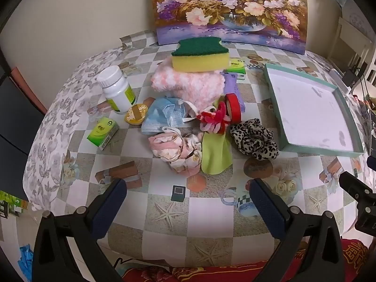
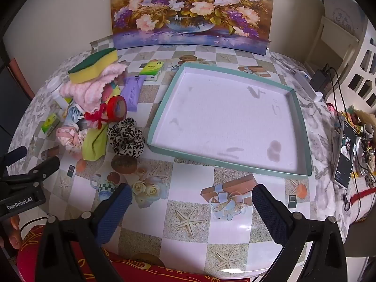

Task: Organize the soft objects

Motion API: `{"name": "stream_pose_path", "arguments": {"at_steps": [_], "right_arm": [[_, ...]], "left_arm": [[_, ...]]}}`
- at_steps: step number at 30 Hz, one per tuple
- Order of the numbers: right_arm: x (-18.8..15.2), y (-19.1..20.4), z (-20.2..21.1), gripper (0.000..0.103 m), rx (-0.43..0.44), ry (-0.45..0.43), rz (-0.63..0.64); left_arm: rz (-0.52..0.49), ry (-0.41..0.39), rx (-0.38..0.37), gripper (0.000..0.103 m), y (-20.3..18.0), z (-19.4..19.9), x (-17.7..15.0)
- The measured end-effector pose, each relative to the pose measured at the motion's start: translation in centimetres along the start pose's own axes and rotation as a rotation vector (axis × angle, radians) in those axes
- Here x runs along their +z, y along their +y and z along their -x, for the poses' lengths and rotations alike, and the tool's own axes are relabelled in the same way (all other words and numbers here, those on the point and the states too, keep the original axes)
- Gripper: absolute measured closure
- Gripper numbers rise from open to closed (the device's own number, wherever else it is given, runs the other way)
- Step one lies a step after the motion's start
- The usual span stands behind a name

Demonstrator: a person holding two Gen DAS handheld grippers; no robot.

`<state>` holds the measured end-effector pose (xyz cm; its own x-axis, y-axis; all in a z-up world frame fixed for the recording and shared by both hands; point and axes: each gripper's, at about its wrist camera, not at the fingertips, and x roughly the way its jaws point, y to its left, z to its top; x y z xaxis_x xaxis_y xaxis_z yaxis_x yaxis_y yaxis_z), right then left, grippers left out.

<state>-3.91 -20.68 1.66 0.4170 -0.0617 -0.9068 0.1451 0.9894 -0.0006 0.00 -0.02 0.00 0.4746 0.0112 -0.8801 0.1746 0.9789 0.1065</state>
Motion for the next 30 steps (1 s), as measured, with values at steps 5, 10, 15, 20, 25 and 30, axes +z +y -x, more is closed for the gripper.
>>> {"name": "stream_pose_path", "arguments": {"at_steps": [5,10,15,20,25,30], "right_arm": [[0.00,0.07,-0.03,0.000,-0.003,0.000,0.002],[0.01,0.13,-0.08,0.000,-0.006,0.000,0.003],[0.03,0.14,-0.11,0.000,-0.007,0.001,0.003],[0.04,0.15,-0.13,0.000,-0.008,0.002,0.003],[0.04,0.15,-0.16,0.000,-0.008,0.001,0.003],[0.06,0.19,-0.19,0.000,-0.008,0.002,0.004]], "left_arm": [[-0.001,0.004,0.003,0.000,-0.10,-0.03,0.01],[0.001,0.007,-0.001,0.000,-0.47,-0.25,-0.13],[0.003,0.014,-0.012,0.000,-0.42,-0.28,-0.09],[0.004,0.016,-0.017,0.000,-0.34,-0.34,-0.07],[0.003,0.016,-0.019,0.000,-0.24,-0.30,-0.04],[0.004,0.017,-0.020,0.000,-0.21,-0.28,-0.04]]}}
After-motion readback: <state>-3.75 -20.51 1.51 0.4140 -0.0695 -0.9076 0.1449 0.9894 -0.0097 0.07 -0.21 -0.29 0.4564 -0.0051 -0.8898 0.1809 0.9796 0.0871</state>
